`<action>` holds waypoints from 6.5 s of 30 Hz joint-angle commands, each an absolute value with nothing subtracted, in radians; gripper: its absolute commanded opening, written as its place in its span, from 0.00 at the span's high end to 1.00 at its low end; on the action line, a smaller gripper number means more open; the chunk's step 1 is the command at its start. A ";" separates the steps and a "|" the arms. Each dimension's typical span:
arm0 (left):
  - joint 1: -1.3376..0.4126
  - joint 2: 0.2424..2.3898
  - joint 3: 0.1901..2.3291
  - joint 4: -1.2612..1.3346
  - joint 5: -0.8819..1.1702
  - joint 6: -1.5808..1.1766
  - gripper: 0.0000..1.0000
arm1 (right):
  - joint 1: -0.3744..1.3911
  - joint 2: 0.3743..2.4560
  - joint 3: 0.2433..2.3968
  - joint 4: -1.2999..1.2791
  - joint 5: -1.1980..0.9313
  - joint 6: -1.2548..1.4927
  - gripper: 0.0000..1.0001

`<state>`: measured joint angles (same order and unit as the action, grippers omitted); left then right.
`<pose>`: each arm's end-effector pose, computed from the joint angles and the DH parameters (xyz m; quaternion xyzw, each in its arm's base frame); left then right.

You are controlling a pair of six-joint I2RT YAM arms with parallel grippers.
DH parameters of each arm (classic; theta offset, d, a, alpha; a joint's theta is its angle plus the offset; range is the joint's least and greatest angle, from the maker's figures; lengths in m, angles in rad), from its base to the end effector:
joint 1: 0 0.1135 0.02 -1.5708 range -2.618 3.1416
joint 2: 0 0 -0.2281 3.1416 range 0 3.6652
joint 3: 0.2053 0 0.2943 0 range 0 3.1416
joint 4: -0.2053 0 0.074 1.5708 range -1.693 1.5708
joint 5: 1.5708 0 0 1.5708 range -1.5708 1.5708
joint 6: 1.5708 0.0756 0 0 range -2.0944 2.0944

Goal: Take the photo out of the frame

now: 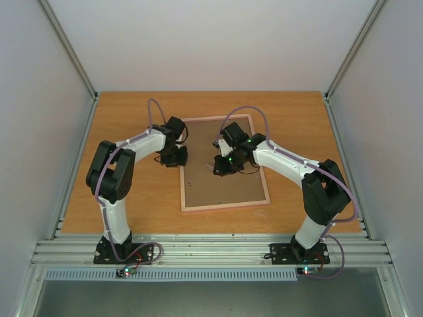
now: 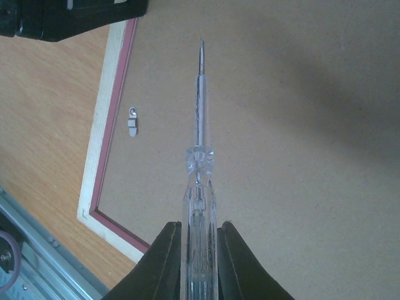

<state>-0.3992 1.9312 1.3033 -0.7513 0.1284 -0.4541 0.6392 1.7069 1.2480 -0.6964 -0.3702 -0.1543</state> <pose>0.3622 -0.1633 0.0600 -0.0211 0.9932 -0.0976 0.0605 0.3000 0.2571 0.1335 -0.4067 0.8724 0.2235 0.1536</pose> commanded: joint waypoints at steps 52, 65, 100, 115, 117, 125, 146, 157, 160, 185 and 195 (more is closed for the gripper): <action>-0.434 1.688 0.965 -0.722 0.327 -0.443 0.90 | 0.652 2.141 1.640 -0.659 -0.609 -0.182 0.99; -0.434 1.675 0.948 -0.728 0.330 -0.442 0.90 | 0.647 2.184 1.664 -0.653 -0.590 -0.172 0.99; -0.434 1.630 0.879 -0.717 0.328 -0.473 0.93 | 0.556 2.111 1.488 -0.363 -0.612 0.085 0.99; -0.434 1.633 0.876 -0.707 0.333 -0.489 0.93 | 0.517 2.108 1.468 -0.273 -0.689 0.157 0.99; -0.434 1.636 0.879 -0.707 0.333 -0.491 0.93 | 0.514 2.107 1.472 -0.273 -0.692 0.160 0.99; -0.435 1.634 0.884 -0.710 0.326 -0.498 0.93 | 0.508 2.085 1.469 -0.311 -0.675 0.118 0.99; -0.413 1.534 0.806 -0.614 0.259 -0.689 1.00 | 0.446 1.783 1.259 -0.418 -0.528 -0.050 0.99; -0.361 1.419 0.768 -0.567 0.196 -0.907 1.00 | 0.446 1.642 1.136 -0.423 -0.488 -0.069 0.99; -0.360 1.389 0.763 -0.565 0.180 -0.974 0.99 | 0.446 1.612 1.112 -0.419 -0.487 -0.067 0.99; -0.541 1.216 0.573 -0.505 0.083 -1.584 0.64 | 0.446 1.558 0.996 -0.337 -0.592 -0.061 0.99; -0.282 1.312 0.851 -0.800 0.020 -0.912 0.40 | 0.446 1.542 0.962 -0.324 -0.583 -0.074 0.99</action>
<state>-0.3824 1.2484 0.7143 -0.6838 0.0803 -1.2724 0.4522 1.5768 0.9833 -0.3454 -0.5770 -0.0517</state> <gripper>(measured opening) 0.582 0.152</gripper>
